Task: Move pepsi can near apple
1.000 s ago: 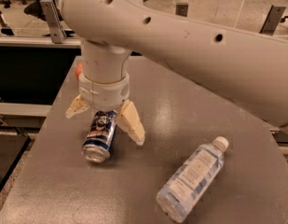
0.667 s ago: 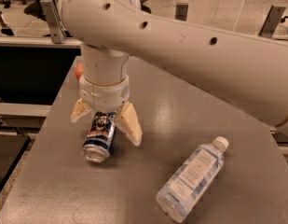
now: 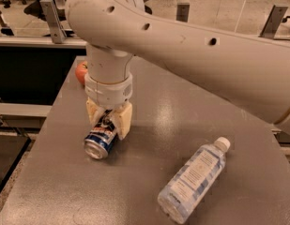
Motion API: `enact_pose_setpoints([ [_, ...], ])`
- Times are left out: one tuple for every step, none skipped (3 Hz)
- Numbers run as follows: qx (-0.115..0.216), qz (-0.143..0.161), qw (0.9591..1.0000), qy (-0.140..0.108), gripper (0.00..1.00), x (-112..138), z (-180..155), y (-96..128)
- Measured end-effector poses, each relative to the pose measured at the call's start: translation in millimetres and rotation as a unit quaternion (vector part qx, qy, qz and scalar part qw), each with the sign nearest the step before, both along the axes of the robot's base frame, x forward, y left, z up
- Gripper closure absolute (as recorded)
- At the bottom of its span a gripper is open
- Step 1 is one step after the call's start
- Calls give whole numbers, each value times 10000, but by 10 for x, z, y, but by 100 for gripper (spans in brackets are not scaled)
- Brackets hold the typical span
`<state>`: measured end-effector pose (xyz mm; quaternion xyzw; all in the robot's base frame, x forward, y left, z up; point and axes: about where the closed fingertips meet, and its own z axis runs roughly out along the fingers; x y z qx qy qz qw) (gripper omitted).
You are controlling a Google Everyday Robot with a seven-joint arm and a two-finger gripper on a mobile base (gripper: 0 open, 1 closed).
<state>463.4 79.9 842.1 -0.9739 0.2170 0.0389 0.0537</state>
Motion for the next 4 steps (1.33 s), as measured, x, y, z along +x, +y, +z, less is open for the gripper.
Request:
enact_pose_setpoints([
  [-82, -640, 9977, -201, 91, 359, 49, -70],
  [-111, -1488, 9881, -366, 100, 750, 150, -165],
  [-44, -2460, 9688, -279, 100, 1183, 238, -306],
  [38, -2955, 9551, -193, 100, 1410, 258, -369],
])
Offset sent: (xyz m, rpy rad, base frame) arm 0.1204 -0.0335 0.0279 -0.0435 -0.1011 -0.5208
